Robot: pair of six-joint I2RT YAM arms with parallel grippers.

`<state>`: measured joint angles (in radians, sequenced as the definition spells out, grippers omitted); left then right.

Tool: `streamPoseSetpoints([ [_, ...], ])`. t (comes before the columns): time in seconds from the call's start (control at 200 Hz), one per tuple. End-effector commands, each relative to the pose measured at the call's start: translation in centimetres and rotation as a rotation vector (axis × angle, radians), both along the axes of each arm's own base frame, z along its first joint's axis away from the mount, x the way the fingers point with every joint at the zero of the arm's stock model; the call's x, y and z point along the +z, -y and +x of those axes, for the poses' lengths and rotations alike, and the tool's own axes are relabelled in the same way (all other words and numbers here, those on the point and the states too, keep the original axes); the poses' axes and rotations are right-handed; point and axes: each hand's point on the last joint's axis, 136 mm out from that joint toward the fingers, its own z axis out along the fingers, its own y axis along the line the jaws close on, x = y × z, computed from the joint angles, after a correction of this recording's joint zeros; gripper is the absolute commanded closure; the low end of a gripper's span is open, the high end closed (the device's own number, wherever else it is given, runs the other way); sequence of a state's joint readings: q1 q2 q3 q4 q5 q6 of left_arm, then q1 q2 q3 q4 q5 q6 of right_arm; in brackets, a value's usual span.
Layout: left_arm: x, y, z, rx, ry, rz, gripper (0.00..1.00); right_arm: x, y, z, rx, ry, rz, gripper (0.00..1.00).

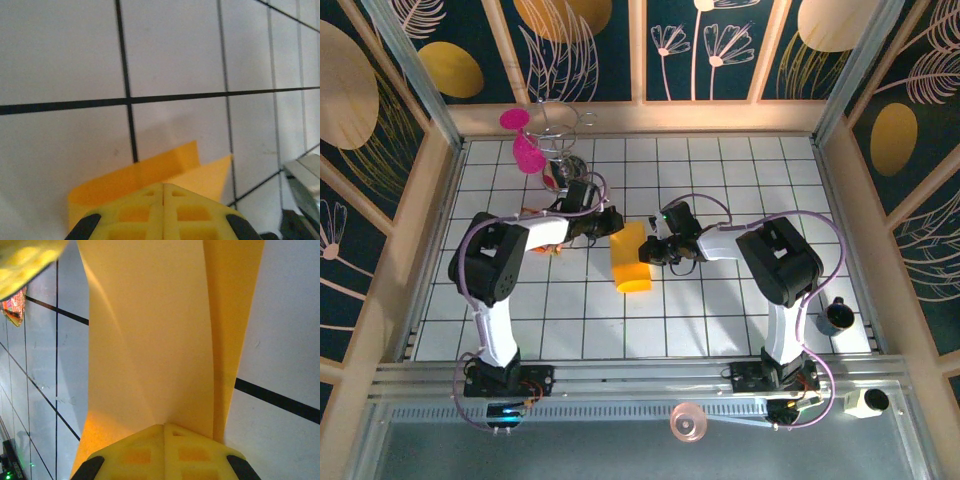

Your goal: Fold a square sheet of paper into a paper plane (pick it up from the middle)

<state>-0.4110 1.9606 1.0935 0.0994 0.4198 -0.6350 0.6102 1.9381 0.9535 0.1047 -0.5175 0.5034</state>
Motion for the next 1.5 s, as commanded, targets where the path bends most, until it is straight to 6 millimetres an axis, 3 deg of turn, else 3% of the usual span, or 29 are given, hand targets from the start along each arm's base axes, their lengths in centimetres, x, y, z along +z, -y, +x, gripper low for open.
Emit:
streamPoseSetpoints([
  [0.0, -1.9, -1.2, 0.8, 0.024, -0.033, 0.054, 0.94, -10.4, 10.2, -7.1, -0.087, -0.297, -0.467, 0.96],
  [0.17, -4.1, -3.8, 1.1, 0.067, -0.061, 0.116, 0.94, -10.5, 10.5, -7.2, -0.091, -0.295, -0.47, 0.96],
  [0.31, -4.4, -6.3, 2.1, 0.118, -0.047, 0.159, 0.94, -10.5, 10.7, -7.2, -0.092, -0.296, -0.471, 0.96],
  [0.4, -3.2, -6.7, 2.7, 0.118, -0.023, 0.184, 0.94, -10.4, 10.7, -7.0, -0.092, -0.29, -0.469, 0.97],
  [0.526, 0.1, -5.8, 2.9, 0.106, 0.028, 0.119, 0.94, -10.3, 10.6, -6.7, -0.089, -0.282, -0.467, 0.96],
  [0.651, 2.6, -4.3, 0.8, 0.087, 0.05, 0.036, 0.94, -9.7, 10.2, -5.6, -0.059, -0.243, -0.465, 0.97],
  [0.871, 3.3, -1.6, -3.8, 0.075, 0.002, -0.125, 0.94, -7.3, 8.7, -1.3, 0.002, -0.131, -0.463, 0.96],
  [1.051, 4.6, 0.6, -6.5, 0.056, -0.035, -0.267, 0.95, -7.9, 8.1, -1.1, 0.005, -0.151, -0.448, 0.96],
  [1.211, 2.9, 2.5, -9.2, 0.013, -0.122, -0.276, 0.95, -8.7, 8.6, -1.9, -0.003, -0.175, -0.463, 0.96],
  [1.226, 1.8, 2.5, -9.6, 0.012, -0.15, -0.259, 0.95, -8.8, 8.7, -1.9, -0.003, -0.178, -0.463, 0.96],
  [1.261, 1.3, 2.7, -10.0, 0.005, -0.165, -0.244, 0.95, -8.8, 8.7, -2.0, -0.005, -0.18, -0.465, 0.96],
  [1.492, -1.6, 2.4, -12.3, -0.036, -0.245, -0.109, 0.94, -9.1, 9.1, -2.3, -0.014, -0.186, -0.474, 0.96],
])
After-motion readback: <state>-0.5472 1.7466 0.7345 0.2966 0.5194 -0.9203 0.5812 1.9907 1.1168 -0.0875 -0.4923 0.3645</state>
